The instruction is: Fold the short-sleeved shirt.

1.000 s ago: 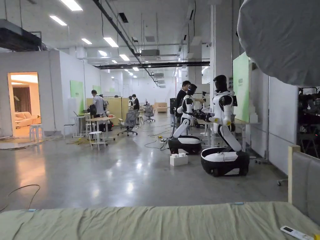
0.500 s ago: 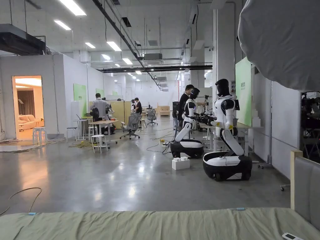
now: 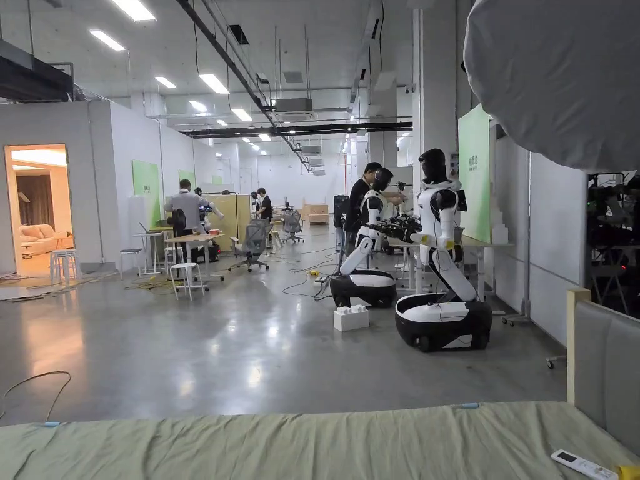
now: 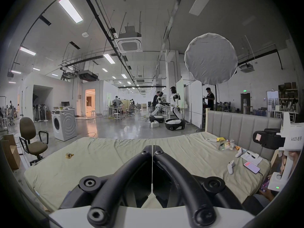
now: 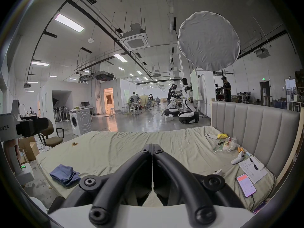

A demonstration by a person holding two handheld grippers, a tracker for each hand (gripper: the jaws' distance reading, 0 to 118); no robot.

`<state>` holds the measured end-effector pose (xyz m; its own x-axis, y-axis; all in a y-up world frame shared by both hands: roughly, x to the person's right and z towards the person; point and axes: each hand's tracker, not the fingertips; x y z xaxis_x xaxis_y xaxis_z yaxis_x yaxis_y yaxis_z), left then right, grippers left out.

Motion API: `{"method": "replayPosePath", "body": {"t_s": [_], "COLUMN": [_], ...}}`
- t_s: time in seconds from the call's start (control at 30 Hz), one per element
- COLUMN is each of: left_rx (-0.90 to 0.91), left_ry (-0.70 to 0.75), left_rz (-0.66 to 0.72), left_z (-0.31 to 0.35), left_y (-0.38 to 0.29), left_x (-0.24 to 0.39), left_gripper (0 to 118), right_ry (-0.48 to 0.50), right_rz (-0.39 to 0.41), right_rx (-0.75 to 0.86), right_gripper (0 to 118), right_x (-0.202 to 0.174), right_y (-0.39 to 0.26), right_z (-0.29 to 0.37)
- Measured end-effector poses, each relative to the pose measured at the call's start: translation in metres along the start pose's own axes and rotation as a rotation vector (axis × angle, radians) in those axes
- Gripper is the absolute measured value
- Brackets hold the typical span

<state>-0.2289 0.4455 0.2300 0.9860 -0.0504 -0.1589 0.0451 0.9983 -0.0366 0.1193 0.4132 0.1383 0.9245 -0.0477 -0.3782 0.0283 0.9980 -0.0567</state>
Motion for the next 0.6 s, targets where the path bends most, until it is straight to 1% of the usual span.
{"method": "replayPosePath", "body": {"t_s": [0.1,0.23,0.37,0.6], "left_rx": [-0.013,0.004,0.0,-0.002], "left_ry": [0.007,0.016,0.02,0.005], "left_rz": [0.001,0.035,0.023,0.018], "left_z": [0.0,0.003,0.003,0.002], "left_y": [0.0,0.002,0.001,0.0], "left_x": [-0.006,-0.013,-0.011,-0.007], "left_gripper": [0,0,1,1], "right_ry": [0.007,0.015,0.024,0.011], "right_rz": [-0.014,-0.024,-0.045,-0.035], "right_rx": [0.004,0.003,-0.002,0.004], "right_gripper": [0,0,0,1], "right_x": [0.0,0.001,0.001,0.0], "right_y": [0.001,0.002,0.003,0.005], "right_z": [0.0,0.0,-0.001,0.001]}}
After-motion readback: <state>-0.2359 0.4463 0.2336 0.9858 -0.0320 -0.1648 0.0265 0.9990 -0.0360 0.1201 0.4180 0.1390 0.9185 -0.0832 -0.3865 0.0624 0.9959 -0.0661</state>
